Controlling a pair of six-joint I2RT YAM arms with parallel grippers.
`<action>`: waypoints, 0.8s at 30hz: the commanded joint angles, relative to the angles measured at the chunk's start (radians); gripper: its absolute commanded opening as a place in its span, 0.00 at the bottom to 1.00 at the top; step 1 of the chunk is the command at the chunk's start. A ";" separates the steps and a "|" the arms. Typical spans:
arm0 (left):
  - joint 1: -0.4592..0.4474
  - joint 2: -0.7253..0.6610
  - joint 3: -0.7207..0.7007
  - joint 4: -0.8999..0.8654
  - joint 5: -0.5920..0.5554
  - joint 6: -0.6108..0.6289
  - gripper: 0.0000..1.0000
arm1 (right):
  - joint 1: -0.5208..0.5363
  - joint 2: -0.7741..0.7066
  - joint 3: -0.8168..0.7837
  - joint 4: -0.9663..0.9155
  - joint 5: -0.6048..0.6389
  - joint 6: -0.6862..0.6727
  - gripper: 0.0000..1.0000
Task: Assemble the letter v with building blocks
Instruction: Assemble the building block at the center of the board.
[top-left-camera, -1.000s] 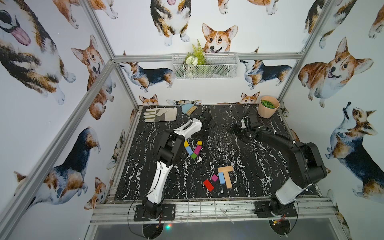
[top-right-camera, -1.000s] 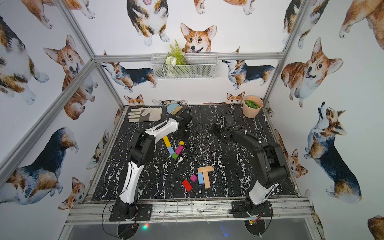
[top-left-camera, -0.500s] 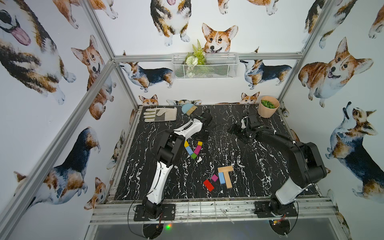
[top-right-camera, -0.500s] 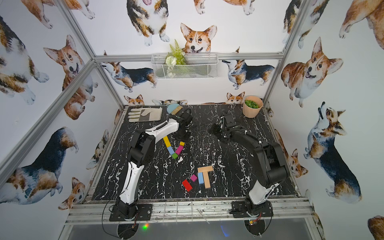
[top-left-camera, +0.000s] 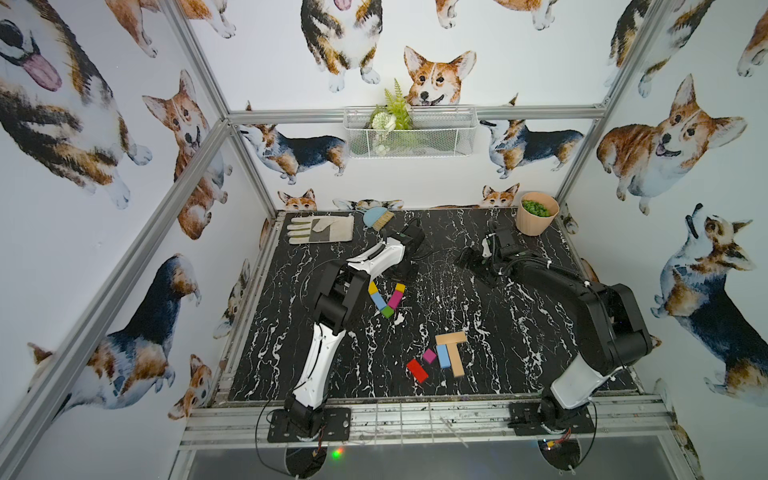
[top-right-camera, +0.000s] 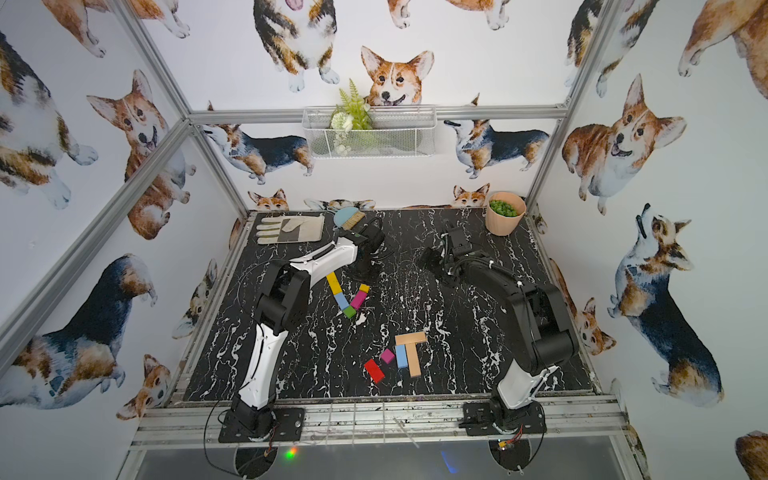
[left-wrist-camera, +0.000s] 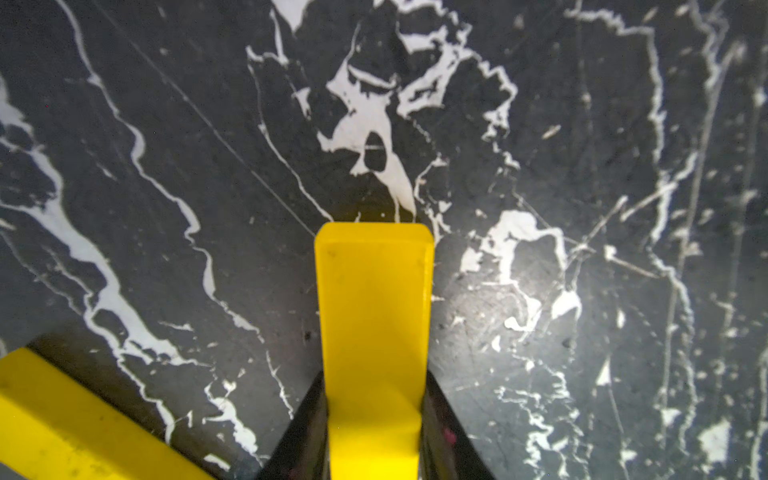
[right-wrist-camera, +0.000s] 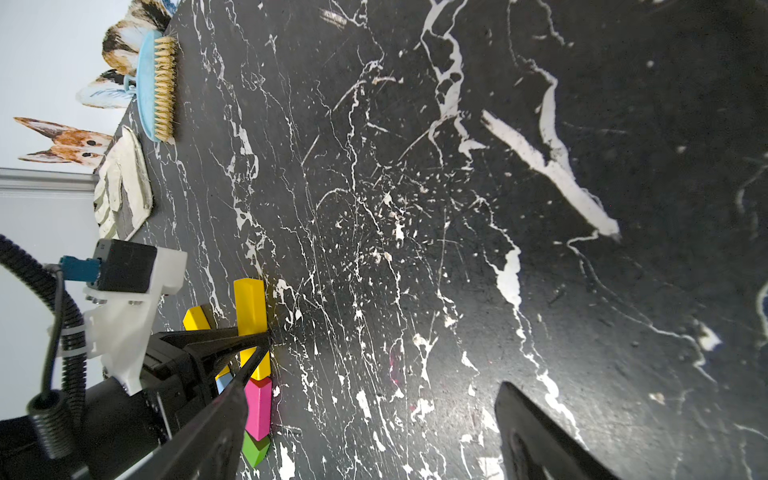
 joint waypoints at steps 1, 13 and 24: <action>-0.001 -0.010 -0.006 -0.034 -0.003 0.002 0.31 | 0.001 0.003 0.004 0.020 -0.001 0.018 0.94; -0.002 -0.021 -0.037 -0.021 -0.006 0.000 0.31 | 0.001 0.006 0.001 0.024 -0.004 0.019 0.95; -0.002 -0.015 -0.014 -0.029 -0.017 0.001 0.36 | 0.001 0.006 -0.001 0.025 -0.003 0.021 0.95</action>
